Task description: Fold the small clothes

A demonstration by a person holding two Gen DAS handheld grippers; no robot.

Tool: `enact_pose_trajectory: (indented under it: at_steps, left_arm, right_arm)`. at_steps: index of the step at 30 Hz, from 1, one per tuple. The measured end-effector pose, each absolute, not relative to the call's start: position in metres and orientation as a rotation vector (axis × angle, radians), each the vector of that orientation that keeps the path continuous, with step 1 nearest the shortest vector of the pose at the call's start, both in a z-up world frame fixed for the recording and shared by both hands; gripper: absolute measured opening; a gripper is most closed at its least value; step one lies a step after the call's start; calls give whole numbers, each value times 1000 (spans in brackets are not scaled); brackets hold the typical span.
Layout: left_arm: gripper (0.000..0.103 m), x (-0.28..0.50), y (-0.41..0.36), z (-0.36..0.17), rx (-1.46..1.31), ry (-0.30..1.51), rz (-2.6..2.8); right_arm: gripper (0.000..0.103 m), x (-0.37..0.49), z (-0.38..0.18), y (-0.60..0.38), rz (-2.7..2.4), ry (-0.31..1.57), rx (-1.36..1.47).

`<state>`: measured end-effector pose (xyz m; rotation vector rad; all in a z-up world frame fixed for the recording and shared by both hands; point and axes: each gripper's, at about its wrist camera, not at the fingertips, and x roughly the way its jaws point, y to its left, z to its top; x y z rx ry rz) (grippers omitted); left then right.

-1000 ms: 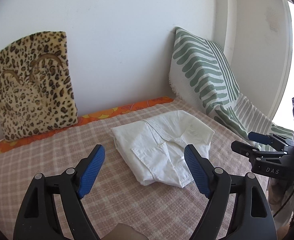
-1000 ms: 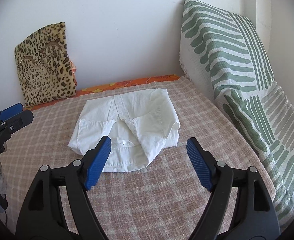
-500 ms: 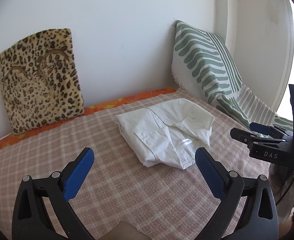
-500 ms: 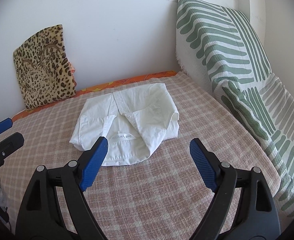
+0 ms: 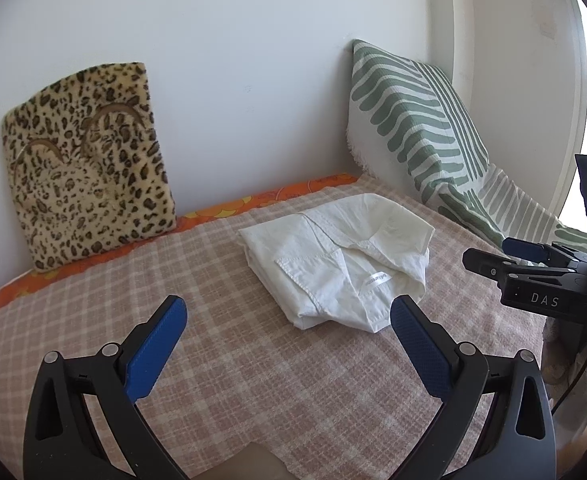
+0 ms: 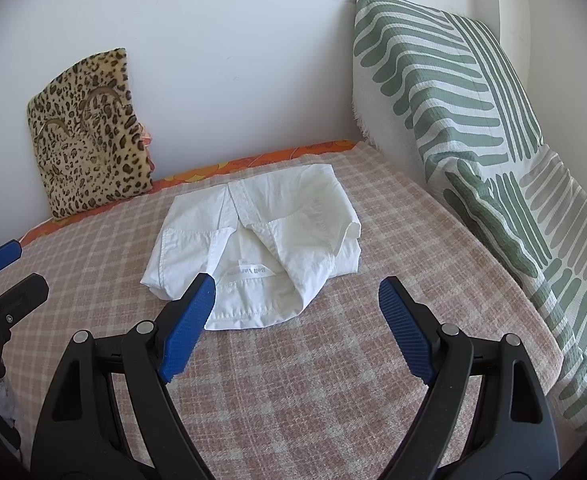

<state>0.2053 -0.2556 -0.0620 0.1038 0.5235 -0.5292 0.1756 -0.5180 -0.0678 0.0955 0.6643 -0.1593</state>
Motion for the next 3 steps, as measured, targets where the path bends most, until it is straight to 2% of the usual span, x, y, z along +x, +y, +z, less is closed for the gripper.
enact_pose_trajectory:
  at_steps: [3]
  left_arm:
    - [101,205,-255,-62,103,524,-539]
  right_arm:
    - [86,178,-68,-519,-157,664,92]
